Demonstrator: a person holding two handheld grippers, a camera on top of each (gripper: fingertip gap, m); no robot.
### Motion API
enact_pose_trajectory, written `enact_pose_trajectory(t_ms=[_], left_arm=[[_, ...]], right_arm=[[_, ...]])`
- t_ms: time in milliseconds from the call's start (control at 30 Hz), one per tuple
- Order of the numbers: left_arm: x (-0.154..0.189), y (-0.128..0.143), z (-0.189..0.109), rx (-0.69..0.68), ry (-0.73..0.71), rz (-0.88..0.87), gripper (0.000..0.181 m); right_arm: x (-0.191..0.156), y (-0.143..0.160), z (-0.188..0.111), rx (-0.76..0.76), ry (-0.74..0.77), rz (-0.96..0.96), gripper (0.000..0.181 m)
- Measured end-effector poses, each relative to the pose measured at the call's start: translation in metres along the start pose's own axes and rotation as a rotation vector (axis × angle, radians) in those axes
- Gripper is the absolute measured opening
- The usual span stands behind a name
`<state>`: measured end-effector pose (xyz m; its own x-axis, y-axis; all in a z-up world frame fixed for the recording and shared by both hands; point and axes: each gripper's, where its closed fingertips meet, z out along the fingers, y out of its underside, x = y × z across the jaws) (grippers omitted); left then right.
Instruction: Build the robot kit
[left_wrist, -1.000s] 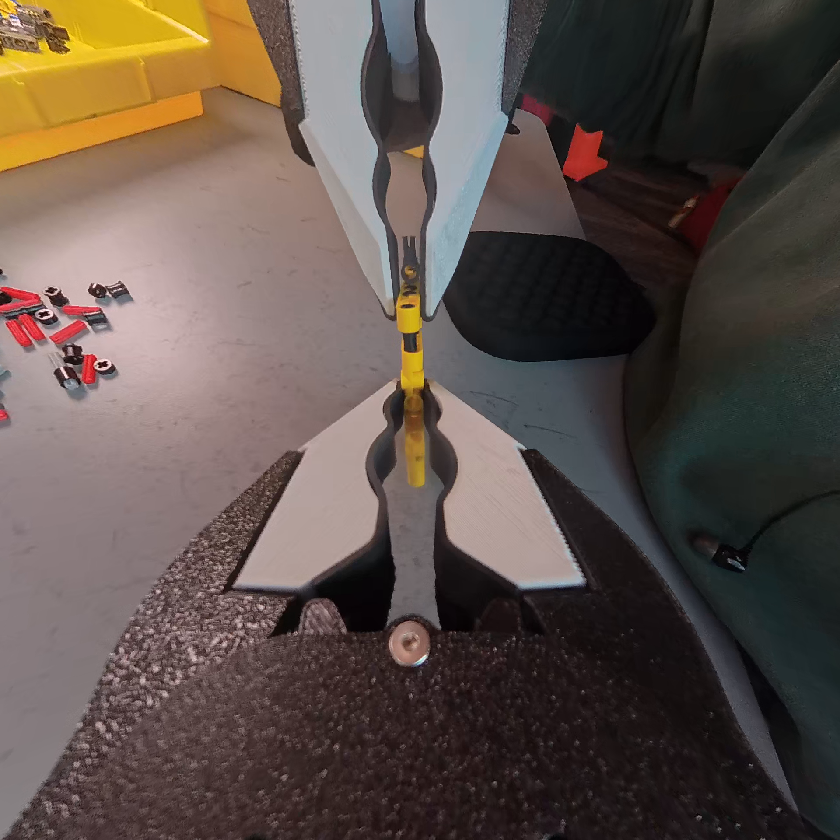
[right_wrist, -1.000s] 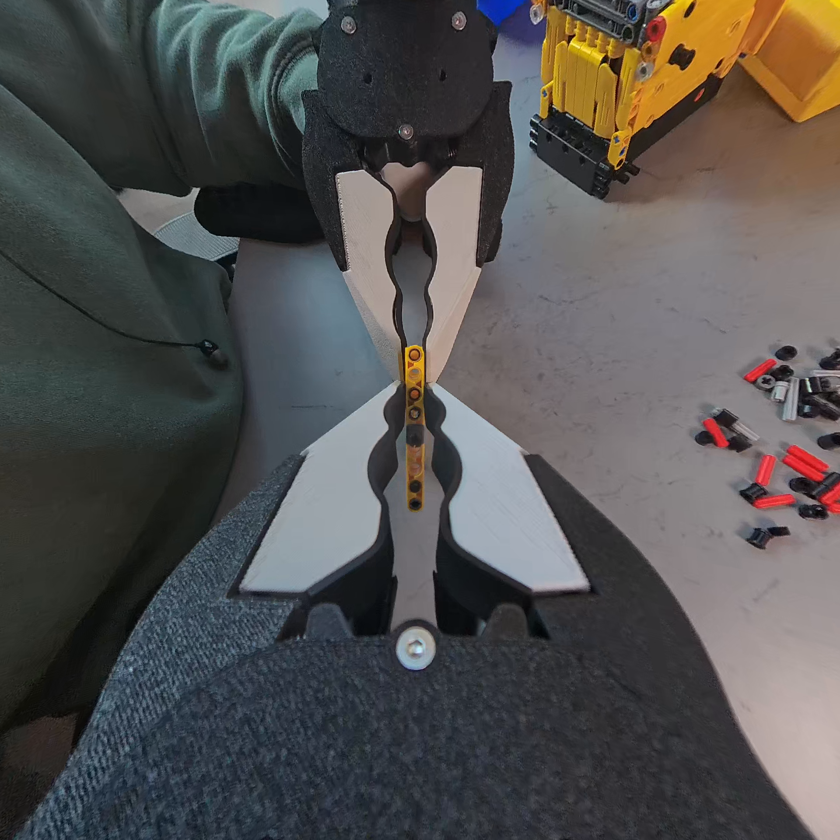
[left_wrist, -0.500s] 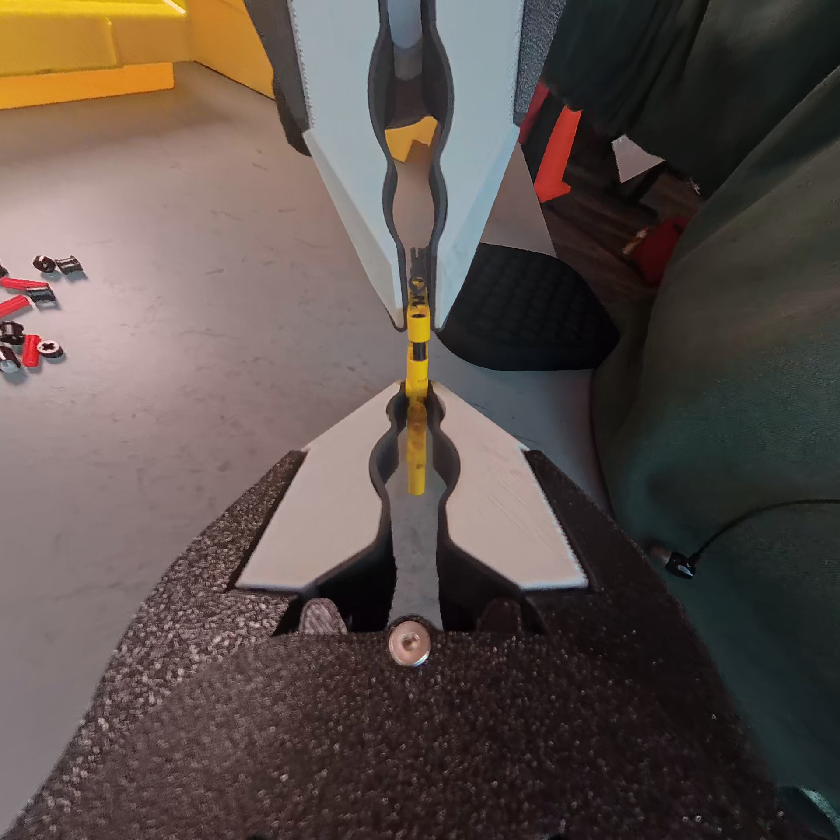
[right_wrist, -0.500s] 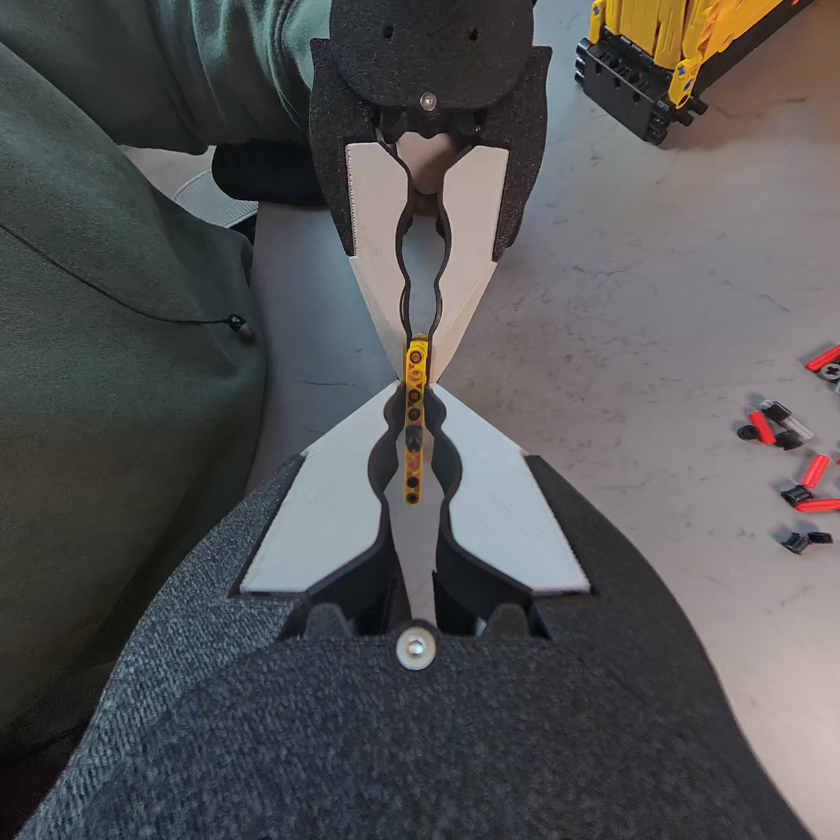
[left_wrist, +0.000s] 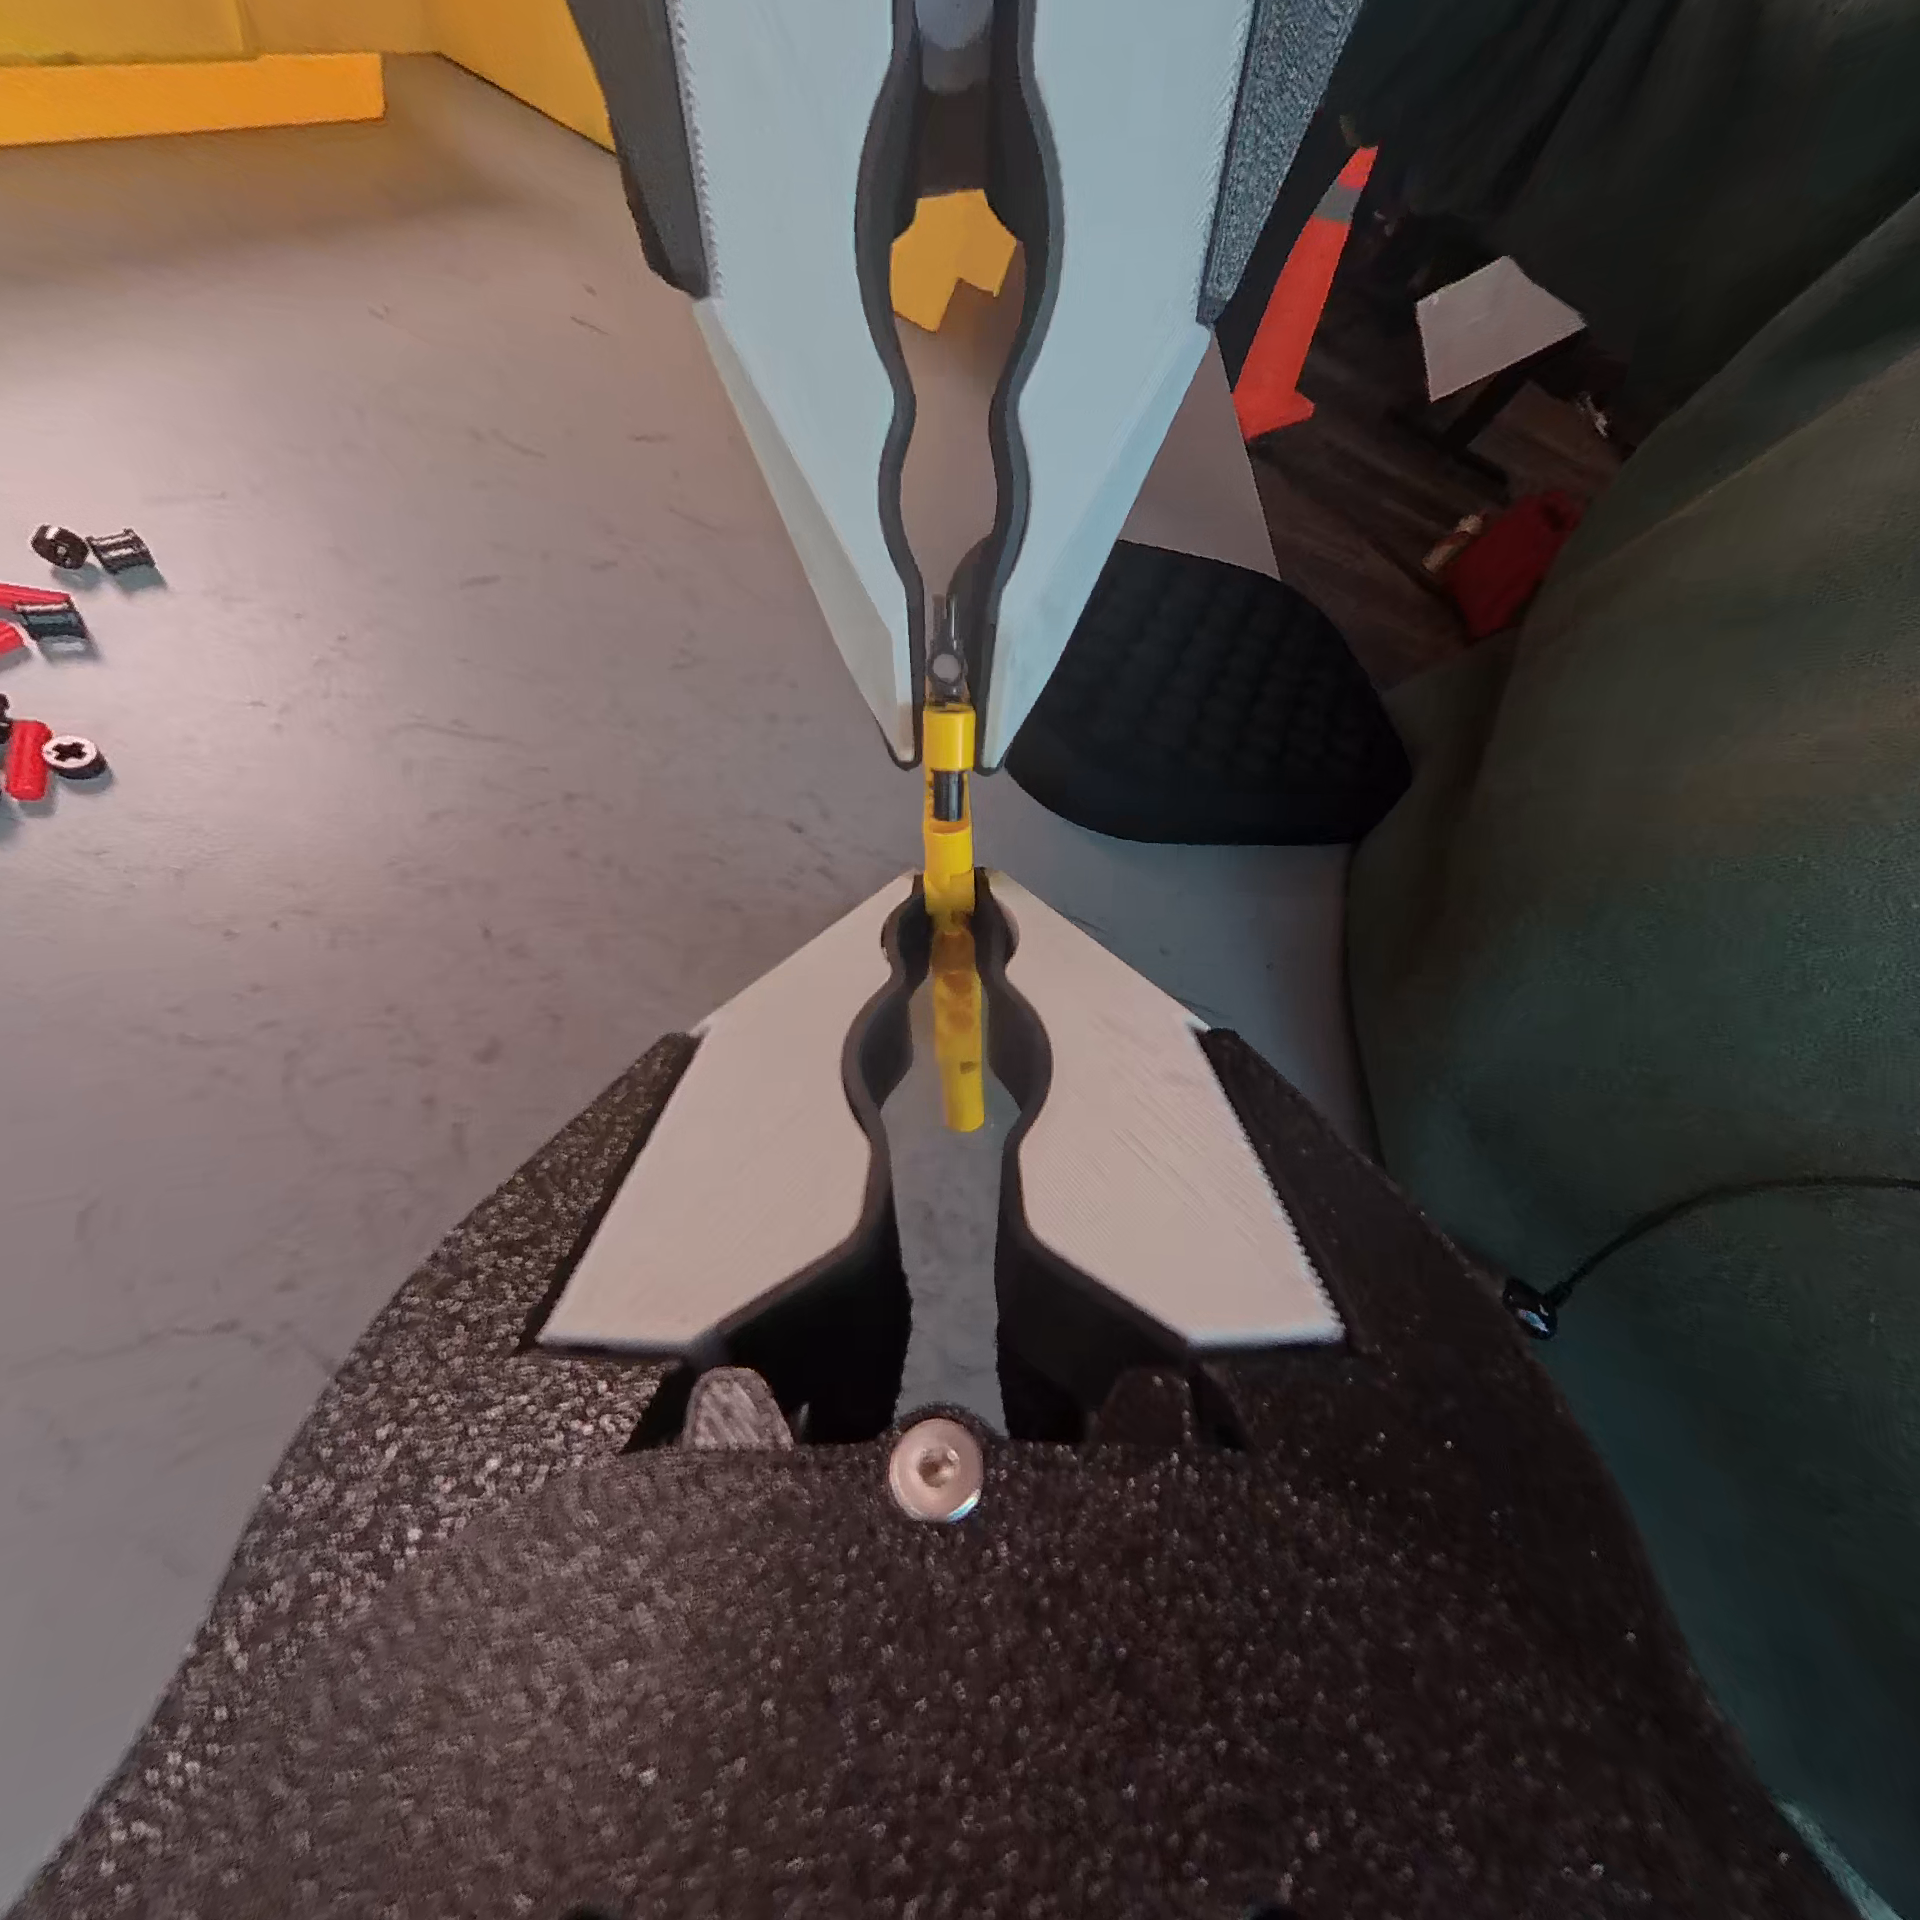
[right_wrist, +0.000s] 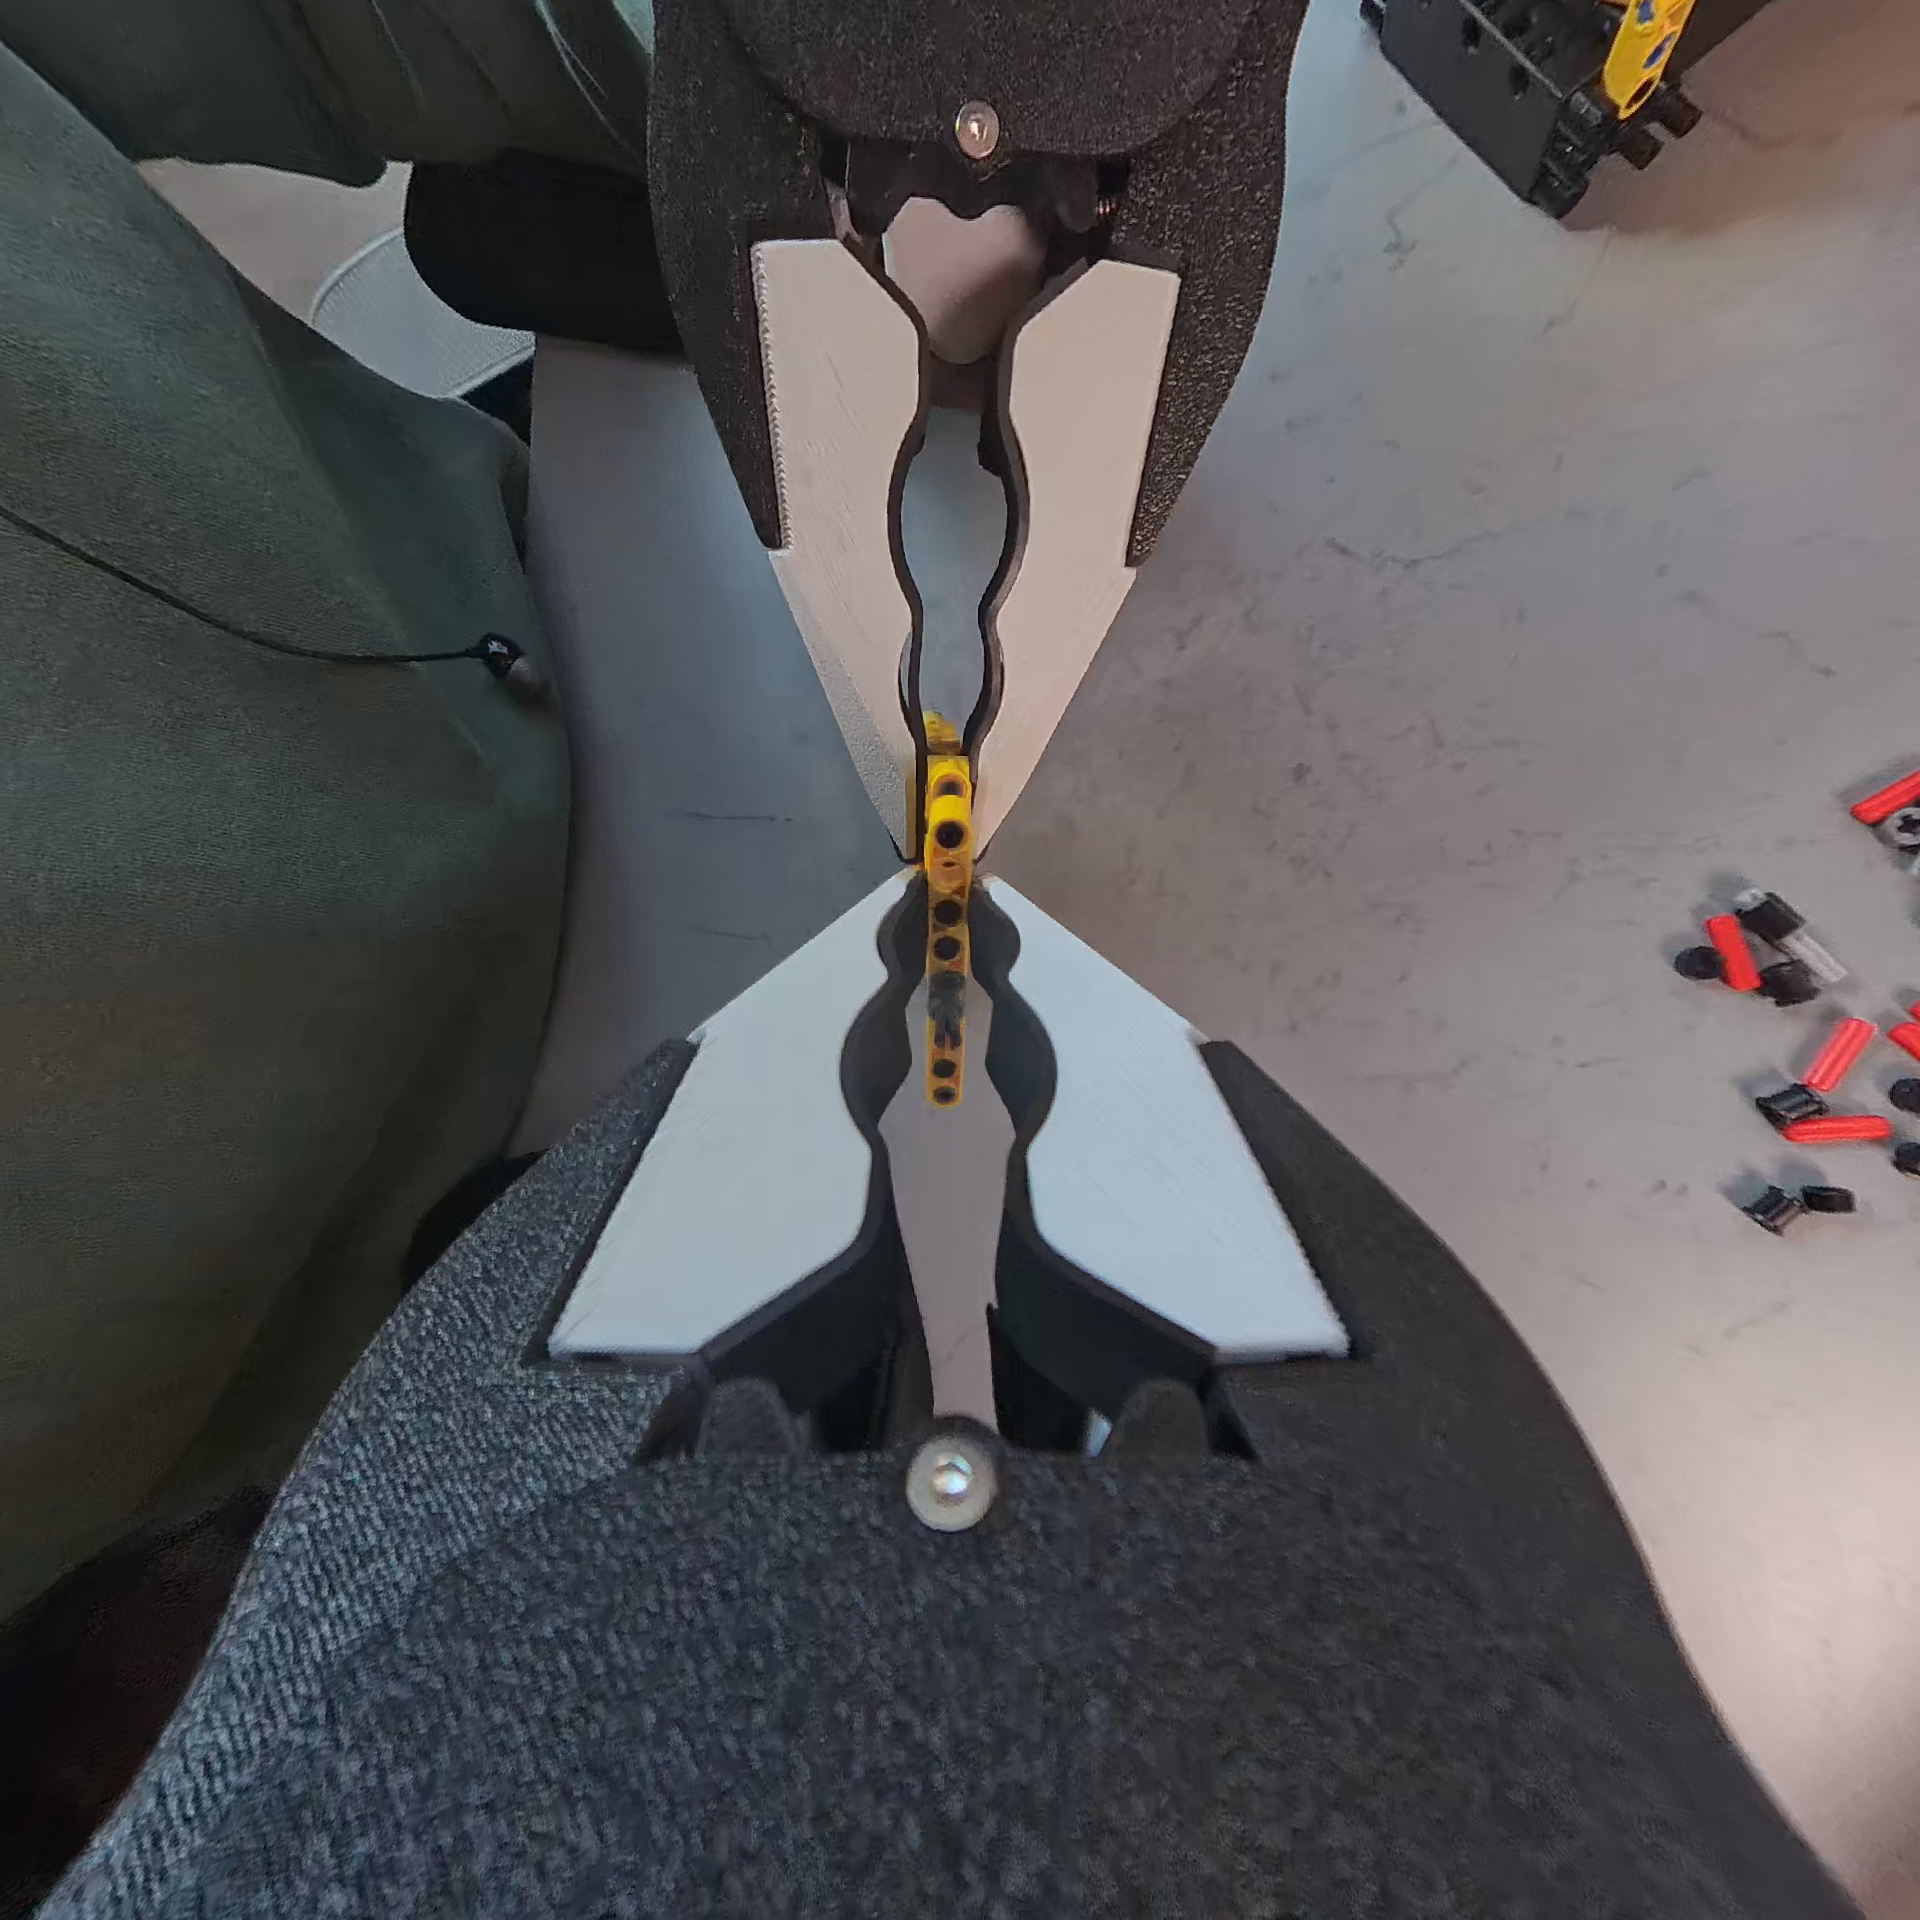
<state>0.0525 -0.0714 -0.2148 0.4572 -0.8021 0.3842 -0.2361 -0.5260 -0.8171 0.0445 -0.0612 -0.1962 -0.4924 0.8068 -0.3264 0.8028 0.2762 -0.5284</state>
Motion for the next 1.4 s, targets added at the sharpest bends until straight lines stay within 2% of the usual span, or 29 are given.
enact_pose_trajectory(t_ms=[400,567,700,867,1233,1400], left_arm=[[0.007,0.002,0.004,-0.053,-0.020,0.013,0.006],[0.009,-0.001,0.005,-0.090,-0.056,0.045,0.006],[0.013,0.001,0.002,-0.094,-0.035,0.032,0.006],[0.012,0.004,0.002,-0.091,-0.031,-0.004,0.005],[0.023,0.005,0.010,-0.108,0.030,-0.022,0.006],[0.025,0.004,0.009,-0.076,0.073,-0.058,0.007]], right_arm=[[-0.009,0.003,0.001,-0.194,-0.022,-0.010,0.007],[-0.011,0.009,-0.001,-0.389,-0.023,-0.033,0.005],[-0.016,0.008,0.002,-0.470,-0.036,-0.051,0.005],[-0.013,0.005,0.007,-0.409,-0.056,0.012,0.006],[-0.024,0.015,0.009,-0.418,-0.124,0.033,0.005],[-0.026,0.009,0.013,-0.263,-0.120,-0.012,0.008]])
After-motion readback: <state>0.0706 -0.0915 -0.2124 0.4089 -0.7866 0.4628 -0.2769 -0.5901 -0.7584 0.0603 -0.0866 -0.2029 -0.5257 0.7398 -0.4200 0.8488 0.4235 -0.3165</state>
